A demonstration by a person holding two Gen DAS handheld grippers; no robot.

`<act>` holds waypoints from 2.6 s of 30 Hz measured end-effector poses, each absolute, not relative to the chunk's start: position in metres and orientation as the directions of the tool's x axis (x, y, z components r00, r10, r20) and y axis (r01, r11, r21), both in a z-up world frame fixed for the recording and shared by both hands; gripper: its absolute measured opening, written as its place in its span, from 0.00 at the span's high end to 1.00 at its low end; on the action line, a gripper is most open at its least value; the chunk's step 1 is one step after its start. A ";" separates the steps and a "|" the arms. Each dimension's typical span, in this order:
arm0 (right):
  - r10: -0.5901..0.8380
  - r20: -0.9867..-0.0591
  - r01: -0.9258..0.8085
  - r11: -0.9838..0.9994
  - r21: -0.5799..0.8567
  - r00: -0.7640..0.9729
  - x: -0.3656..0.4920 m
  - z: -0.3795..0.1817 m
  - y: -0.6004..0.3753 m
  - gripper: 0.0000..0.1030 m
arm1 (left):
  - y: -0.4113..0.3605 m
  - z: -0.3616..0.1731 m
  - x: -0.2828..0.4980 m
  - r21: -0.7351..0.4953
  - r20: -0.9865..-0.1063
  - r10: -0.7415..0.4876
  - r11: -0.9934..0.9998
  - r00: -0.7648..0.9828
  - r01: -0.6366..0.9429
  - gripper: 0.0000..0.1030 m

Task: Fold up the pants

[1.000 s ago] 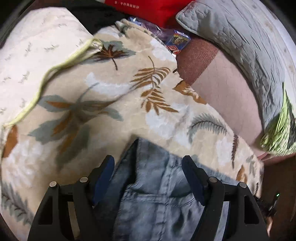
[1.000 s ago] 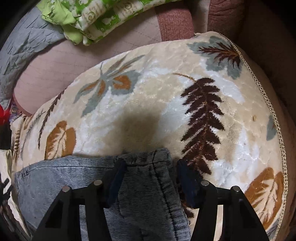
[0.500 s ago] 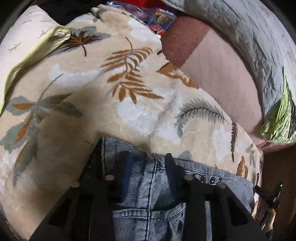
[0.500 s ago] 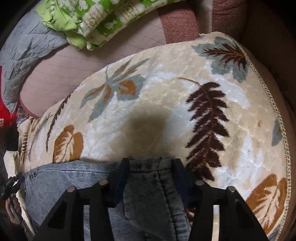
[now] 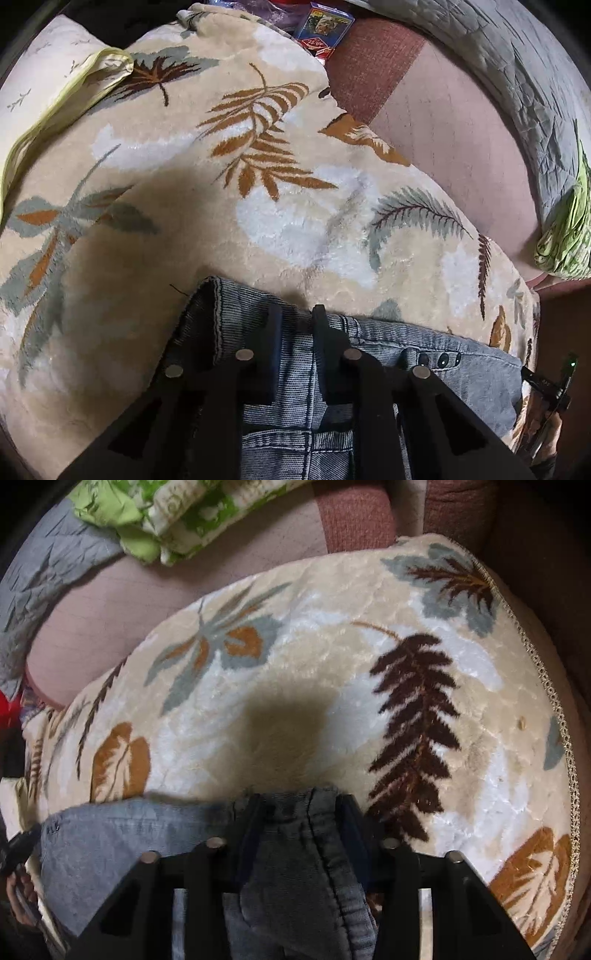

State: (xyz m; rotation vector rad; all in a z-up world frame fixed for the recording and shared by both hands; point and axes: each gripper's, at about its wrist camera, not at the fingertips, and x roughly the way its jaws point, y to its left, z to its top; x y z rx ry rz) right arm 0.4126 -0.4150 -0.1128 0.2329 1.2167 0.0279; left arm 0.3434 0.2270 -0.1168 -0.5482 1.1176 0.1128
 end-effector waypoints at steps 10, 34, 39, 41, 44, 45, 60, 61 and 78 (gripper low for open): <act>0.117 -0.857 0.092 0.978 0.187 0.501 0.384 -0.044 -0.409 0.84 | 0.231 -0.057 0.316 -0.373 -0.806 -0.122 0.864 0.579 -0.338 1.00; 0.169 -0.838 0.075 0.968 0.241 0.519 0.361 -0.035 -0.411 0.84 | 0.268 -0.102 0.319 -0.457 -0.855 -0.257 0.784 0.450 -0.420 0.62; 0.182 -0.832 0.053 0.968 0.245 0.523 0.363 -0.033 -0.408 0.84 | 0.277 -0.086 0.312 -0.400 -0.861 -0.167 0.806 0.481 -0.437 0.49; 0.184 -0.832 0.049 0.968 0.245 0.523 0.364 -0.034 -0.408 0.84 | 0.275 -0.091 0.319 -0.402 -0.867 -0.188 0.810 0.461 -0.426 0.49; 0.182 -0.837 0.056 0.968 0.245 0.517 0.365 -0.037 -0.409 0.83 | 0.266 -0.110 0.332 -0.400 -0.885 -0.222 0.812 0.409 -0.424 0.49; 0.183 -0.839 0.060 0.967 0.247 0.513 0.365 -0.039 -0.410 0.83 | 0.264 -0.114 0.334 -0.396 -0.888 -0.218 0.810 0.404 -0.434 0.50; 0.194 -0.802 0.047 0.963 0.266 0.565 0.344 -0.009 -0.414 0.84 | 0.257 -0.032 0.296 -0.473 -0.782 -0.206 0.811 0.588 -0.345 0.98; 0.196 -0.790 0.041 0.962 0.269 0.581 0.333 0.001 -0.415 0.84 | 0.259 -0.012 0.277 -0.493 -0.752 -0.207 0.807 0.626 -0.325 0.98; 0.269 -0.861 0.080 0.939 0.334 0.432 0.038 -0.105 -0.472 0.77 | 0.262 -0.043 -0.012 -0.539 -0.764 -0.289 0.777 0.577 -0.324 0.96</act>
